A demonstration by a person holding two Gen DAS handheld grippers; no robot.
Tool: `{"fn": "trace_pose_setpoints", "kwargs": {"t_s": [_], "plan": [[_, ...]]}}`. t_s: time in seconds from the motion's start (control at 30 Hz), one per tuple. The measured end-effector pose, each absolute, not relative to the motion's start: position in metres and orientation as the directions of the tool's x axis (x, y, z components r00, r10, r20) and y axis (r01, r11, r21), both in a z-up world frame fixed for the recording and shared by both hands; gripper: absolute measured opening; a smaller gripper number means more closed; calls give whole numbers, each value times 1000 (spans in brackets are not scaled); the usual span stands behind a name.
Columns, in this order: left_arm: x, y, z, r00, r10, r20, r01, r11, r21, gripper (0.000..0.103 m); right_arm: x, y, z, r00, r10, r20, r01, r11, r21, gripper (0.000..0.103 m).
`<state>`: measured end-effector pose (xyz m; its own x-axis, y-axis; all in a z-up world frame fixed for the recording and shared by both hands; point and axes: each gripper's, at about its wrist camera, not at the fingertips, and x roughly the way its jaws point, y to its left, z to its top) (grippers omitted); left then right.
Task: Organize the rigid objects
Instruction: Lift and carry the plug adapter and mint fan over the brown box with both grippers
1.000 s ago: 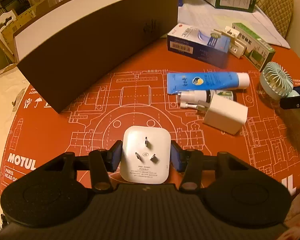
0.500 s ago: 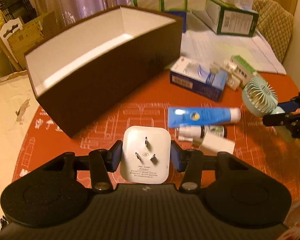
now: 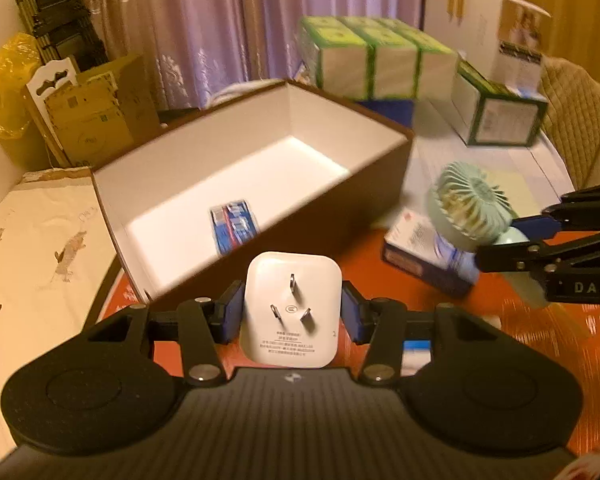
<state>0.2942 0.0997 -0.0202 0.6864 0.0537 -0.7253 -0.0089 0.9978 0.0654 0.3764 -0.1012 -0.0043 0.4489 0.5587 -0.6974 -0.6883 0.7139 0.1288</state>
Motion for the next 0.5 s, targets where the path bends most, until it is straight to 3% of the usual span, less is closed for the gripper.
{"fn": "trace_pose_setpoints", "kwargs": {"t_s": [0.23,0.5], "plan": [[331,127,-3,711,95,-696,-78,995,57,45,423,-50,19,424,637,-644,-747,648,148,30],[382,166,0,695,151,-703,-170,984,43,46,480,10,21,376,668,-642,-791,592,154,30]]}}
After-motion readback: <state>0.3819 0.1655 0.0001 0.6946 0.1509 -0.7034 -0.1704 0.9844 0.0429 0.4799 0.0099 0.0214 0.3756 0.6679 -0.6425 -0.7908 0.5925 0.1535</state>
